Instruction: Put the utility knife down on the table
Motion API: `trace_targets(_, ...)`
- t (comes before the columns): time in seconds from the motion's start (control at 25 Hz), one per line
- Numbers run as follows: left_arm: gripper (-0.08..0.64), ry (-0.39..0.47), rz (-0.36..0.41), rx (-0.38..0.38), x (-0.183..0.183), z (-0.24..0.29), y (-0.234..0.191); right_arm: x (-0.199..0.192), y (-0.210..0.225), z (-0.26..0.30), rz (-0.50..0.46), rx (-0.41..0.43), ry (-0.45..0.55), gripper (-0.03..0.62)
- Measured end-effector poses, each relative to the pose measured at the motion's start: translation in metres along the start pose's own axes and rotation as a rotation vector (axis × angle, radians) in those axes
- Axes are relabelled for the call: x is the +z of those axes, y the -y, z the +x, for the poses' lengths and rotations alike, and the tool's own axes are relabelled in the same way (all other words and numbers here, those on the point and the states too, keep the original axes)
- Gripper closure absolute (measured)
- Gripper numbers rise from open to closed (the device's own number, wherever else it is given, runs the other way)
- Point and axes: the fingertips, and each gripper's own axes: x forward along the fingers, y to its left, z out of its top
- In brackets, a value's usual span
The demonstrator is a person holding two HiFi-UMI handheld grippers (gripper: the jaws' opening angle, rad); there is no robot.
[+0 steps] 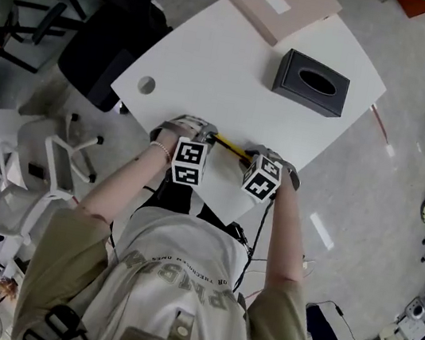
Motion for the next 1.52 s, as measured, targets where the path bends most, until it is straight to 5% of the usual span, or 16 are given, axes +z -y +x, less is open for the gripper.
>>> trace_targets(0.8,0.462,0.001,-0.023,-0.013,0.0,0.006,-0.005,-0.003,0.006,0.003,-0.004,-0.061,-0.059,0.477)
trace_targets(1.52,0.462,0.007,-0.025,-0.048,0.0,0.012,-0.01,-0.005,0.009,0.004,0.031,0.026,-0.065,0.477)
